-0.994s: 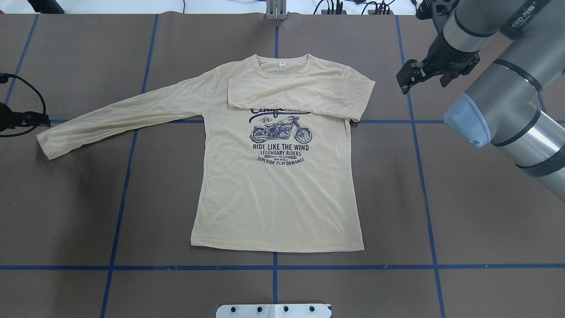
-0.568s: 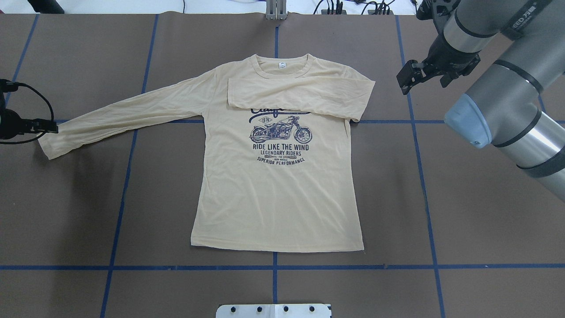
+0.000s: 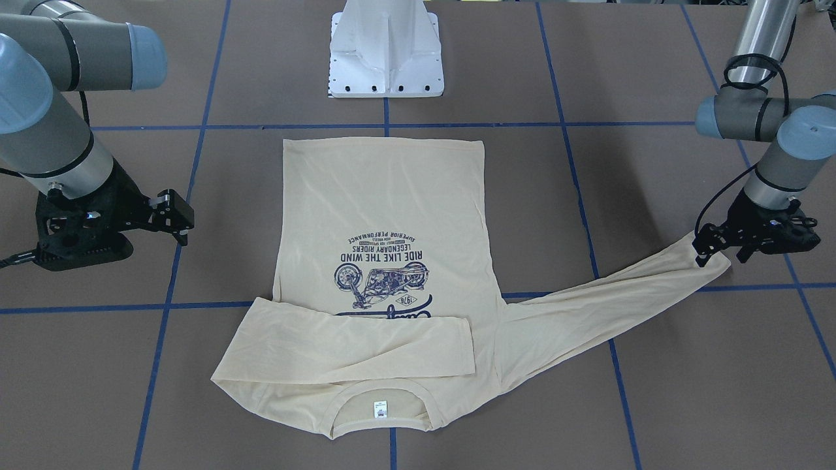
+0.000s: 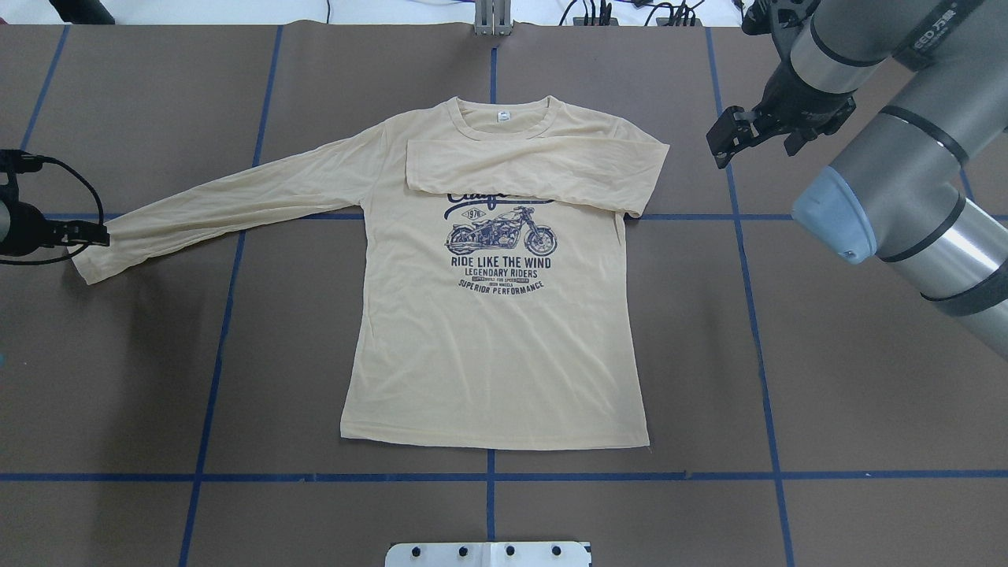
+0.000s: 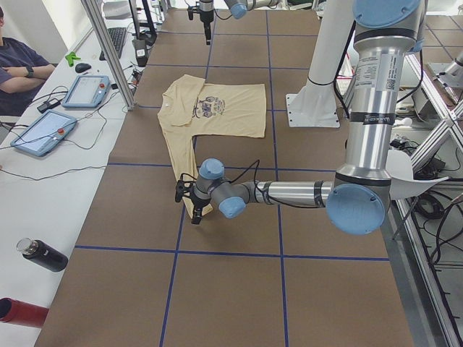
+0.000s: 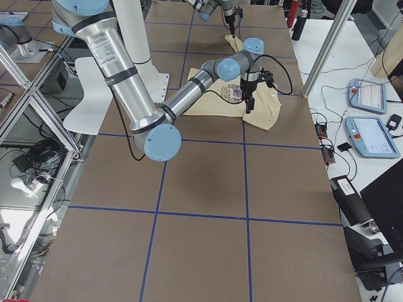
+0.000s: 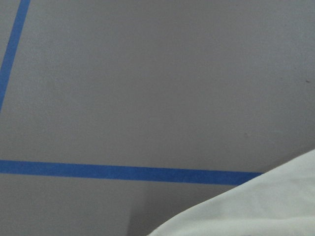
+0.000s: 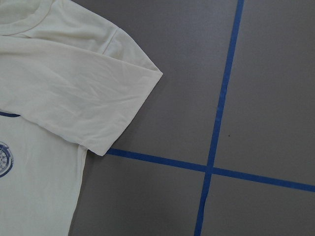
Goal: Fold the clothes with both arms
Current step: 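Move the left gripper to the other sleeve cuff and grasp it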
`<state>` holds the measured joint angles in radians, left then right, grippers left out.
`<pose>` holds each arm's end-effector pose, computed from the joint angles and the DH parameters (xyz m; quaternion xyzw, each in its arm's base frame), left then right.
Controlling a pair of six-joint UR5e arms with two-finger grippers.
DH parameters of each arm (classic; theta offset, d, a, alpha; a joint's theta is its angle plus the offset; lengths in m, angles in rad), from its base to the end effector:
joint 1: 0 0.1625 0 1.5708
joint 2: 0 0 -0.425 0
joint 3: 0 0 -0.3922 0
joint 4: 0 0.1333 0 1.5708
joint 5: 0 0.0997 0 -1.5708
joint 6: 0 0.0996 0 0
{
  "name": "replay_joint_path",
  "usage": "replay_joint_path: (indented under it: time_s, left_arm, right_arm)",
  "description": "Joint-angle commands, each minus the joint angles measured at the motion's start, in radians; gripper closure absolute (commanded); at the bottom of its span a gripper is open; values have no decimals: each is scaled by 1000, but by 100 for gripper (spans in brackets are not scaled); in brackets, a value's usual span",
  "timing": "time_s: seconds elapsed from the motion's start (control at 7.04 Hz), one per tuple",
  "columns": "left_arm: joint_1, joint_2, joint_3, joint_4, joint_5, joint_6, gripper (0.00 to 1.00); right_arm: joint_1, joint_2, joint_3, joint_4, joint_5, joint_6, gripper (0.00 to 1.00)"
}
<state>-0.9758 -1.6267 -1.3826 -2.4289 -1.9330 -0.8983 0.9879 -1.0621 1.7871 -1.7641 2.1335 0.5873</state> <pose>0.2265 -0.5095 0.6421 0.1419 0.3607 -0.0757 0.9187 -0.2794 -0.5694 0.2957 0.0625 -0.3627 -0.0709 0.9271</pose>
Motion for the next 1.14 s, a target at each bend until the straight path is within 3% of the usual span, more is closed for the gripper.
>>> replay_joint_path:
  time_s: [0.0, 0.99]
  left_arm:
    - [5, 2, -7, 1, -4, 7, 28]
    - [6, 48, -44, 7, -7, 10, 37]
  right_arm:
    - [0, 1, 0, 0, 0, 3, 0]
    - [-2, 5, -2, -2, 0, 8, 0]
